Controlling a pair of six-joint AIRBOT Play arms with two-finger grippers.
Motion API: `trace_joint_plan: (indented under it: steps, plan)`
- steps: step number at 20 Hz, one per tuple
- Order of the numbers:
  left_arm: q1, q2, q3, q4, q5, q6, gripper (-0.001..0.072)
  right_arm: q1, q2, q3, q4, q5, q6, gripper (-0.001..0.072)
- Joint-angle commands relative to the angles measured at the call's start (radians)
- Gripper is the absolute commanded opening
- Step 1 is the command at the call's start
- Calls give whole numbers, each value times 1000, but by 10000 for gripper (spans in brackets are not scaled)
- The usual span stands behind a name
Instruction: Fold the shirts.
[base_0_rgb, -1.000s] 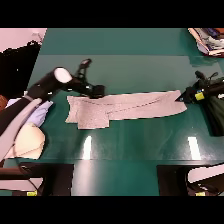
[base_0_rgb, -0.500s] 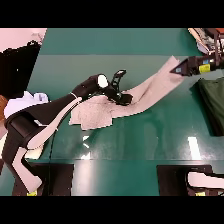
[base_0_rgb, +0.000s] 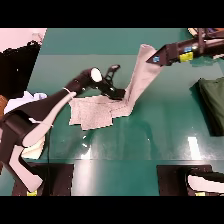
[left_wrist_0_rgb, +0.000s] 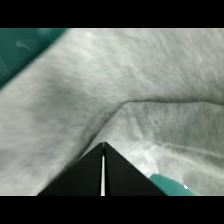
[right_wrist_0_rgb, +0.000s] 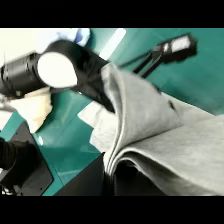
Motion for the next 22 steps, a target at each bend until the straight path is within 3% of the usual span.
trace_joint_plan:
  steps: [1, 7, 8, 9, 10, 13, 17, 22]
  plan:
    - [143, 112, 4, 79, -80, 1, 22, 128, -25, 8, 5, -87, -17, 14]
    - [407, 349, 4, 175, -140, 8, 23, 464, -221, 8, 6, -377, -106, 18]
    - [433, 373, 4, 177, -142, 8, 23, 510, -261, 8, 5, -419, -136, 115]
    - [454, 393, 4, 177, -145, 8, 23, 544, -294, 8, 5, -441, -177, 295]
    - [471, 408, 4, 177, -151, 8, 23, 570, -323, 8, 5, -446, -211, 406]
    - [483, 425, 4, 177, -173, 8, 23, 571, -351, 8, -6, -378, -214, 412]
    - [483, 425, 3, 170, -212, 8, 23, 444, -313, 1, -130, -153, -138, 409]
    - [483, 425, 3, 170, -233, 8, 23, 187, -184, -272, -196, -158, -91, 409]
